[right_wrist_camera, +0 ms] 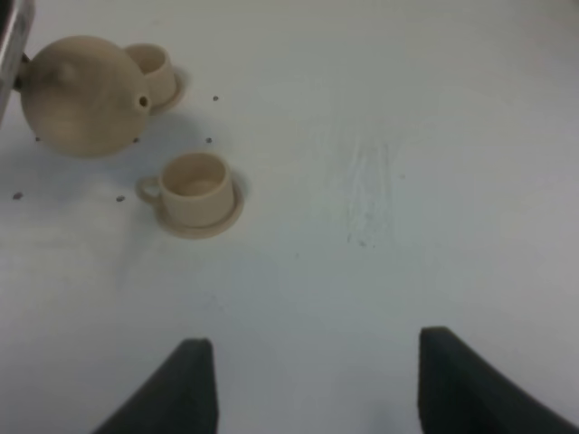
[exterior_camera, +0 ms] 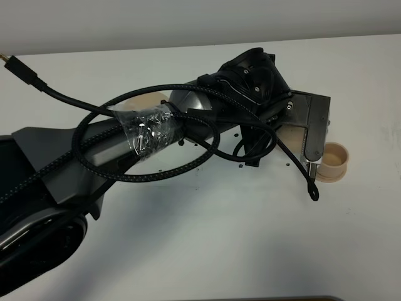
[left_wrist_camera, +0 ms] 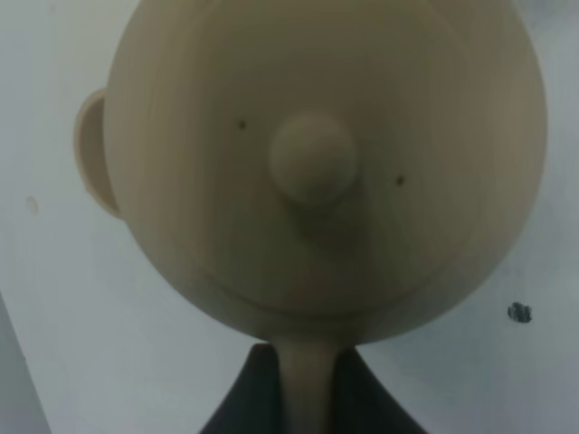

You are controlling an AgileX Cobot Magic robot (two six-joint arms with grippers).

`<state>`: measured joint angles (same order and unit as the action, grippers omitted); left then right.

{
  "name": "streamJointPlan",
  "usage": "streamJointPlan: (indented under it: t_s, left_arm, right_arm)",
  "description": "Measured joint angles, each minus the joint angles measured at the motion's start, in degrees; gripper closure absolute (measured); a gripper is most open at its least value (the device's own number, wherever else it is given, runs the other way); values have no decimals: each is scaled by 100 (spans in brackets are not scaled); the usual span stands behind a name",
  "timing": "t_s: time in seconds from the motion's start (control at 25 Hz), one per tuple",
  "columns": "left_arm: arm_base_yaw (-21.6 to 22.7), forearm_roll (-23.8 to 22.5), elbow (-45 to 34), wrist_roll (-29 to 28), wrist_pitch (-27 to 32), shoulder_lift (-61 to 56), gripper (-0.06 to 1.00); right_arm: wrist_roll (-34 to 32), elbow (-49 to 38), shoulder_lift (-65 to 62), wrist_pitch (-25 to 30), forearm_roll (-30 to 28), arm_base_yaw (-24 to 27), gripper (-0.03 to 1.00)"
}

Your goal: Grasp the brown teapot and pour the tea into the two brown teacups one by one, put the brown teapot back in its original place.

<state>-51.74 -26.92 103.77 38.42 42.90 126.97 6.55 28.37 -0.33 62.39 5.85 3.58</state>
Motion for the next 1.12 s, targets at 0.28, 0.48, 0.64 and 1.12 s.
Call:
streamJointPlan:
  t_s: [0.28,0.48,0.64,1.12]
  left_arm:
    - [-247,-1000,0,-752,2,201,81]
    - [-402,-1443,0,-902,2,232,81]
    - [-498,-1653,0,-950,37,288,81]
    - [-617,-2411,0,-1354,117,456,81]
  right_arm:
    - [0,0,0,0,0,0,49]
    - [0,0,0,0,0,0,49]
    - [0,0,0,0,0,0,49]
    - [0,0,0,0,0,0,49]
